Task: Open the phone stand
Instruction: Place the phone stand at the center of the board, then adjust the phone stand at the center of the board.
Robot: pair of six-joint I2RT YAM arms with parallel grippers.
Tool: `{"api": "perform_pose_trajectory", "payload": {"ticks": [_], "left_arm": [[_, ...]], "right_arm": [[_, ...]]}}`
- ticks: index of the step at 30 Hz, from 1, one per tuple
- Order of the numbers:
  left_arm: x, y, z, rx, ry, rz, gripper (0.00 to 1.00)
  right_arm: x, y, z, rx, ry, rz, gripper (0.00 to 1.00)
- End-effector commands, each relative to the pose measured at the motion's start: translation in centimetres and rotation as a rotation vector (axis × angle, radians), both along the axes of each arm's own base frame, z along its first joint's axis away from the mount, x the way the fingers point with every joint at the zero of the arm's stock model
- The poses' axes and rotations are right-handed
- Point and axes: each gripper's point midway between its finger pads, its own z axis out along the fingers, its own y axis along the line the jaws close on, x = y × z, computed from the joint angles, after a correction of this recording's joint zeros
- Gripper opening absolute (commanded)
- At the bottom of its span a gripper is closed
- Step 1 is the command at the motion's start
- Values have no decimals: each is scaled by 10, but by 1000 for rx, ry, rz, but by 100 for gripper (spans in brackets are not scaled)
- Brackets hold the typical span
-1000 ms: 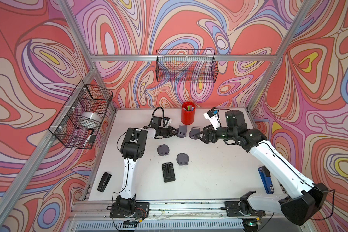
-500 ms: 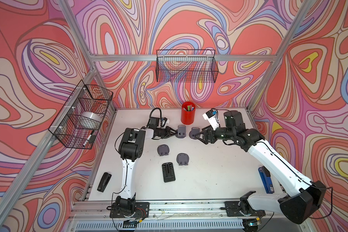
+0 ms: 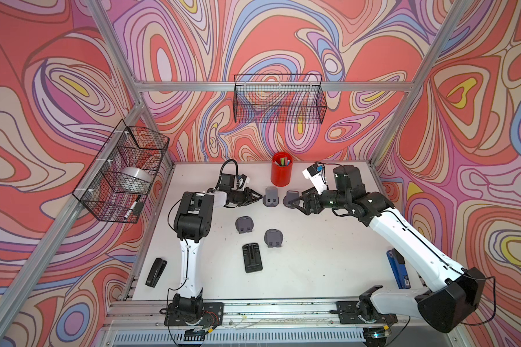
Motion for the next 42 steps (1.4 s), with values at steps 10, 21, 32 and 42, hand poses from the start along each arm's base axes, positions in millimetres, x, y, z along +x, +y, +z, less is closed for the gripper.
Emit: {"api": "perform_pose_trajectory", "payload": {"ticks": [10, 21, 32, 42], "left_arm": [[0, -11, 53, -111, -149, -80, 33], [4, -35, 63, -150, -228, -135, 35], [4, -48, 35, -64, -208, -164, 35], [7, -52, 31, -84, -216, -158, 26]], "right_arm": [[1, -8, -16, -12, 29, -54, 83], [-2, -10, -18, -22, 39, -53, 83], [-5, -11, -17, -28, 44, -49, 83], [-3, -10, -19, -32, 54, -48, 83]]}}
